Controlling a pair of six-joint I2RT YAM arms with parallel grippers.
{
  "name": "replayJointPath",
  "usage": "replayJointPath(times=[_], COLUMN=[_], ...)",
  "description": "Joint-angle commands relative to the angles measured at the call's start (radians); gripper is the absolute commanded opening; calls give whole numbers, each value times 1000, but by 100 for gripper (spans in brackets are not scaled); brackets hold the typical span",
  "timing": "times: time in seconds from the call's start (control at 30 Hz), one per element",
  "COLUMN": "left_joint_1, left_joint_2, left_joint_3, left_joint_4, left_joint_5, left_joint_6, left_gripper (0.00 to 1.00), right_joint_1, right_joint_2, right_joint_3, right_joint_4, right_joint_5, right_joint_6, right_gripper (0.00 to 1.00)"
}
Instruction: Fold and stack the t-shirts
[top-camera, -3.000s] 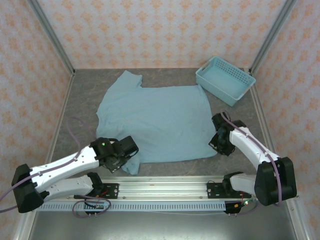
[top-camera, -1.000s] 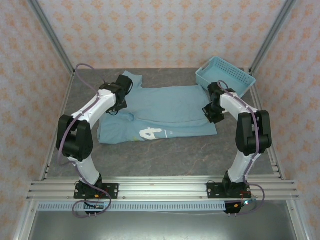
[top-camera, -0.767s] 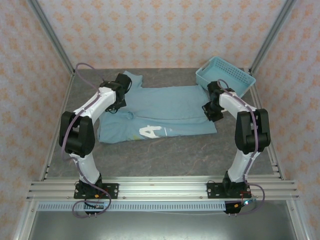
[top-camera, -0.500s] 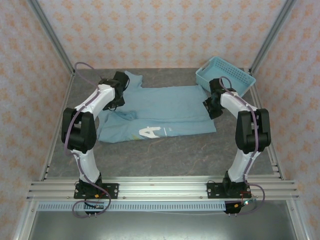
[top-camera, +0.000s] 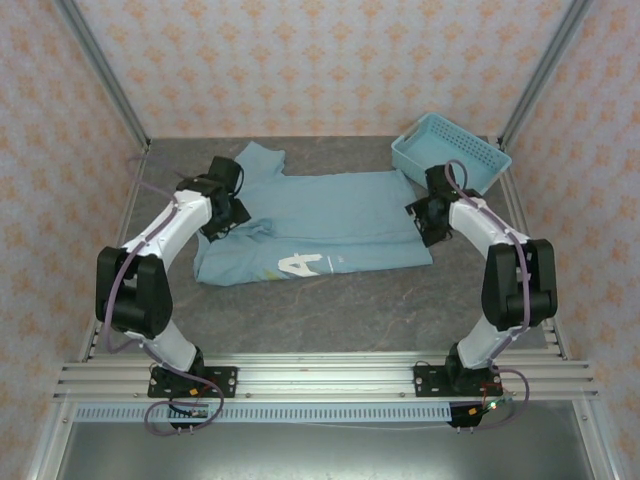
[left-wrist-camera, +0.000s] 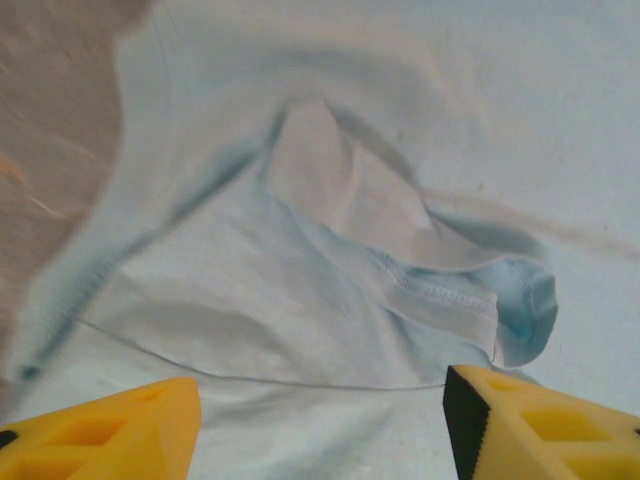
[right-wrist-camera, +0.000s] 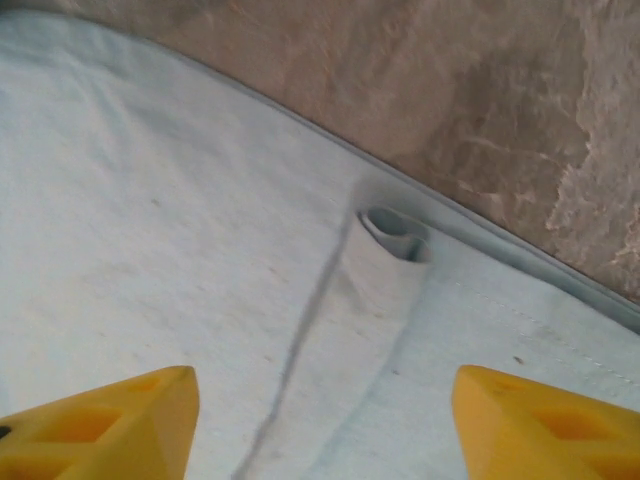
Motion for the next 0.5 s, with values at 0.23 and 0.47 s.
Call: replayJointPath(times=[0.23, 0.47], left_joint_1=[49, 52], left_joint_2=[104, 183], left_joint_3=[-67, -6], left_joint_4=[216, 223], left_joint_5=[134, 129], left_joint_6=[-239, -248], left_gripper=[88, 88], right_joint_1=[15, 13], right_joint_2=[114, 156], right_joint_3=[14, 54], right_joint_4=[73, 85], right_joint_5=[-51, -38], right_joint_6=[20, 58], right_gripper=[77, 73])
